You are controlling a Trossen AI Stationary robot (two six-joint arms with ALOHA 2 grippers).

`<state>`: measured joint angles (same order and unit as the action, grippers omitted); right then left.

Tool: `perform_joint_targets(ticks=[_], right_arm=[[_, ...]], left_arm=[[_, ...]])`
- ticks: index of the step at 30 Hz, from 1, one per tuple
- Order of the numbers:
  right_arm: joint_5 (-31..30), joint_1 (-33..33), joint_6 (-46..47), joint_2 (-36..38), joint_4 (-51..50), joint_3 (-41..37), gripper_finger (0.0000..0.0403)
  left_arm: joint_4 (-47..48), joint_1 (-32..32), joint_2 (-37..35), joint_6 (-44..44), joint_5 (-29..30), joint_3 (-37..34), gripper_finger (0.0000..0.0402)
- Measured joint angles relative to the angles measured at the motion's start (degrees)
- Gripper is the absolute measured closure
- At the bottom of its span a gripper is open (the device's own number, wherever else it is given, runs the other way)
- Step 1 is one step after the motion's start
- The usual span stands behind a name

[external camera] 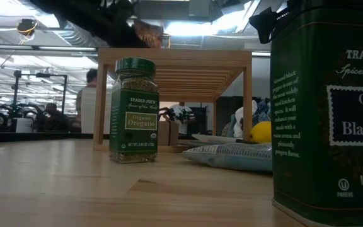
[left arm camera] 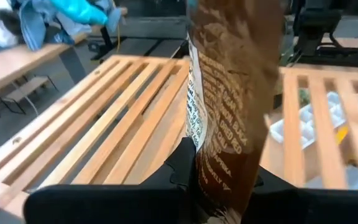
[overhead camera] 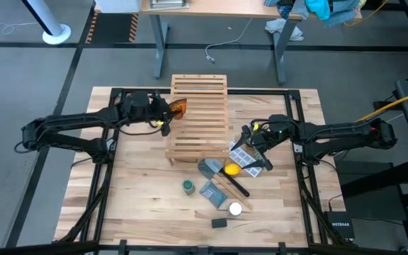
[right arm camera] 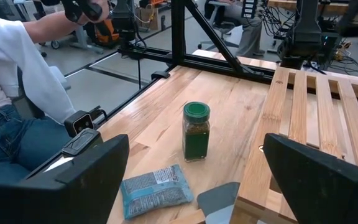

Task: Shelf spices
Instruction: Put the brown and orange seasoning bag on the shelf

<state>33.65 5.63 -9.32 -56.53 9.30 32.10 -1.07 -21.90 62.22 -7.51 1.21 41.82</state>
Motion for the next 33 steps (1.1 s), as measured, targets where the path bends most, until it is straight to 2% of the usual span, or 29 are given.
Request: perform_joint_targets(ticks=[8, 12, 22, 33], right_arm=[[0.0, 0.0, 0.0, 0.0, 0.0, 0.0, 0.0024], [0.0, 0.0, 0.0, 0.0, -0.1, 0.0, 0.0024], [0.0, 0.0, 0.0, 0.0, -0.4, 0.0, 0.0024], [0.0, 0.0, 0.0, 0.0, -0.4, 0.0, 0.0024]], left_arm=[[-4.8, -3.7, 5.6, 0.0, -6.6, 0.0, 0.0367], [-6.4, -3.8, 6.7, 0.3, -6.6, 0.0, 0.0367], [-8.9, -3.7, 6.1, 5.3, -5.9, 0.0, 0.0312], [-8.5, -3.7, 5.6, 7.1, -3.1, 0.1, 0.0300]])
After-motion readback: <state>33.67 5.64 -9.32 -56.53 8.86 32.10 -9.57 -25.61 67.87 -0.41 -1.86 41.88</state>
